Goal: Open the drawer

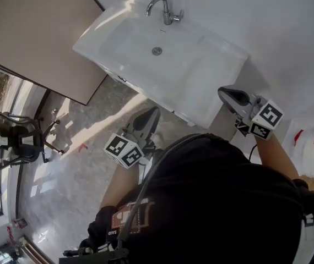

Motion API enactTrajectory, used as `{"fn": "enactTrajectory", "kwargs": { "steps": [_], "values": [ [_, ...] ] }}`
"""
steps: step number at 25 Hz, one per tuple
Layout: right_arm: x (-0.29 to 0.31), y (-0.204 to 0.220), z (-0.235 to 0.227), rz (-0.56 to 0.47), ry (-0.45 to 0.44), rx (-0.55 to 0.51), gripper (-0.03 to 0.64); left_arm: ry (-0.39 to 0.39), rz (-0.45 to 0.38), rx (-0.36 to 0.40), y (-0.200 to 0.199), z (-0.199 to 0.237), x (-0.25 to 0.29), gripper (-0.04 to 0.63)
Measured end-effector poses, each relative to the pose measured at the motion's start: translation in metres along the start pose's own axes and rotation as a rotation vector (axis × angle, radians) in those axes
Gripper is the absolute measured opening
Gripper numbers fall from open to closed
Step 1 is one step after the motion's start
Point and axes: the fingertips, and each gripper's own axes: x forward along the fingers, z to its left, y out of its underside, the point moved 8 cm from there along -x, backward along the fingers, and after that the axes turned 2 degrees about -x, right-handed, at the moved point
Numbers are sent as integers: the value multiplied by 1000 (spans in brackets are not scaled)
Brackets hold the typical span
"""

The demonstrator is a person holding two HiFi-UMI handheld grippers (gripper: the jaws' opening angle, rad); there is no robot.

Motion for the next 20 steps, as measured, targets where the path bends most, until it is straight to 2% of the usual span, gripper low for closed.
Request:
{"fn": "enactTrajectory", "kwargs": {
  "steps": [4,8,12,14,17,20],
  "values": [
    [-31,20,-15,34,-125,10,-2,-82,-11,-17,44,-62,14,0],
    [-34,39,-13,48,-237,38,-2,-167,12,1,62,-91,5,0],
    [-13,46,7,51,-327,62,-2,-254,5,2,68,-96,-18,0],
    [1,52,22,68,-375,60,-2,-273,12,1,72,-92,-26,0],
    [24,61,42,94,-414,54,-2,-265,16,-15,79,-74,-34,0],
    [49,71,59,118,-407,61,-2,-219,34,-43,90,-53,-42,0]
  ]
}}
